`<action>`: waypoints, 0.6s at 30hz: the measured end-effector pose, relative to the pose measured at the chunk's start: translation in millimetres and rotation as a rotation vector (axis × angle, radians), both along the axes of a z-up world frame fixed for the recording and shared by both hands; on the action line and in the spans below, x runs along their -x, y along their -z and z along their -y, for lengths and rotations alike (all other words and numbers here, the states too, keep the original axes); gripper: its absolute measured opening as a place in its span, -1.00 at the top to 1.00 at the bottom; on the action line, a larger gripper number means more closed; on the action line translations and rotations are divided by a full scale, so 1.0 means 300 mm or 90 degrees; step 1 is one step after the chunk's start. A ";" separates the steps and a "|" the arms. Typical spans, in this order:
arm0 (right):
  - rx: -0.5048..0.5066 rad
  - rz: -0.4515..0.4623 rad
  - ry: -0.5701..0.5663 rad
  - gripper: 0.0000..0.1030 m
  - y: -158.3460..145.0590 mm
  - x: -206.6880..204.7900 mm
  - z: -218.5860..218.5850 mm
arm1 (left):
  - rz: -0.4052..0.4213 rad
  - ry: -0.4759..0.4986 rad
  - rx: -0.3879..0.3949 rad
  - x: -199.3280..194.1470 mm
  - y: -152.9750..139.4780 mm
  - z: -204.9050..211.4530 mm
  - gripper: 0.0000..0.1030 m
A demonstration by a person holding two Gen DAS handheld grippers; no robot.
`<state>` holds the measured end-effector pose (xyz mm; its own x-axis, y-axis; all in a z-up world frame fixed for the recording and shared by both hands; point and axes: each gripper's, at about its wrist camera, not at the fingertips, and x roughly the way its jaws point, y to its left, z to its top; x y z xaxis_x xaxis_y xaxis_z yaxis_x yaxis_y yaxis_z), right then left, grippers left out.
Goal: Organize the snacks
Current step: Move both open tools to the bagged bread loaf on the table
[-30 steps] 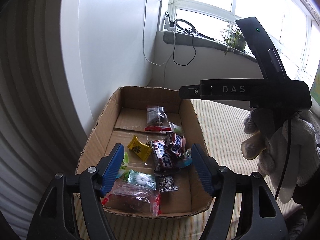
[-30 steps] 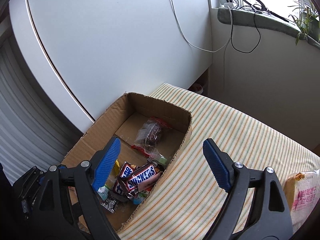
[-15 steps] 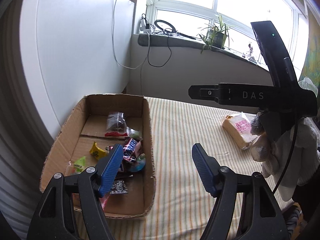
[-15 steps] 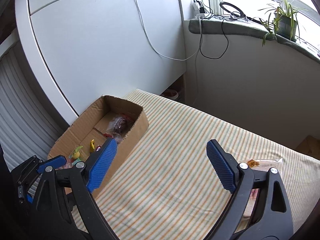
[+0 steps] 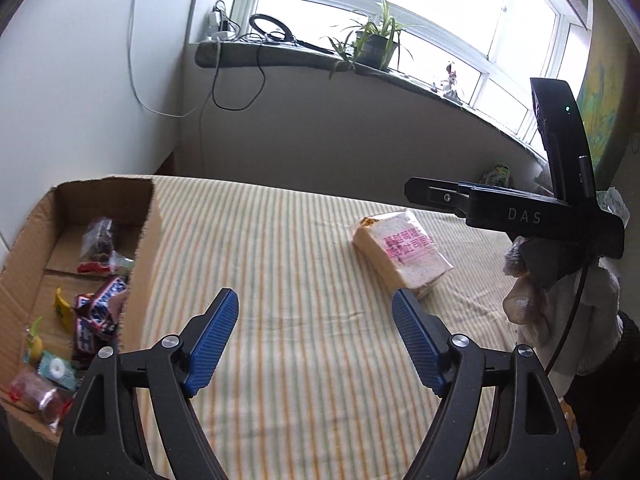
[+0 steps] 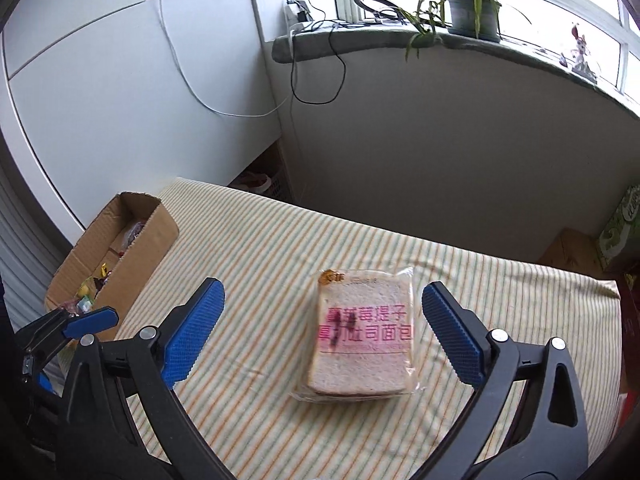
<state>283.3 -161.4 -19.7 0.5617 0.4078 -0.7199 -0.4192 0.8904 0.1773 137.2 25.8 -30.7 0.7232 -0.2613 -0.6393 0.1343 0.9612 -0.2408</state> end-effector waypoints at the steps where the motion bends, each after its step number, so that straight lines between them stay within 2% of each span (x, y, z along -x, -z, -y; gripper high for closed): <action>1: -0.008 -0.015 0.004 -0.96 0.018 -0.013 0.026 | -0.006 0.010 0.006 -0.015 0.009 0.024 -0.54; 6: -0.050 -0.075 0.017 -0.96 0.113 -0.054 0.124 | -0.047 0.069 0.050 -0.096 0.067 0.143 -0.54; 14: -0.125 -0.153 0.011 -0.95 0.230 -0.091 0.195 | -0.097 0.091 0.115 -0.209 0.157 0.222 -0.54; 18: -0.136 -0.171 0.000 -0.77 0.260 -0.101 0.207 | -0.115 0.089 0.133 -0.253 0.190 0.237 -0.54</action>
<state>313.5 -223.6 -97.6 0.3638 0.5651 -0.7405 -0.3325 0.8214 0.4635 213.1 -45.2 -87.6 0.5498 -0.4897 -0.6767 0.1989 0.8635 -0.4634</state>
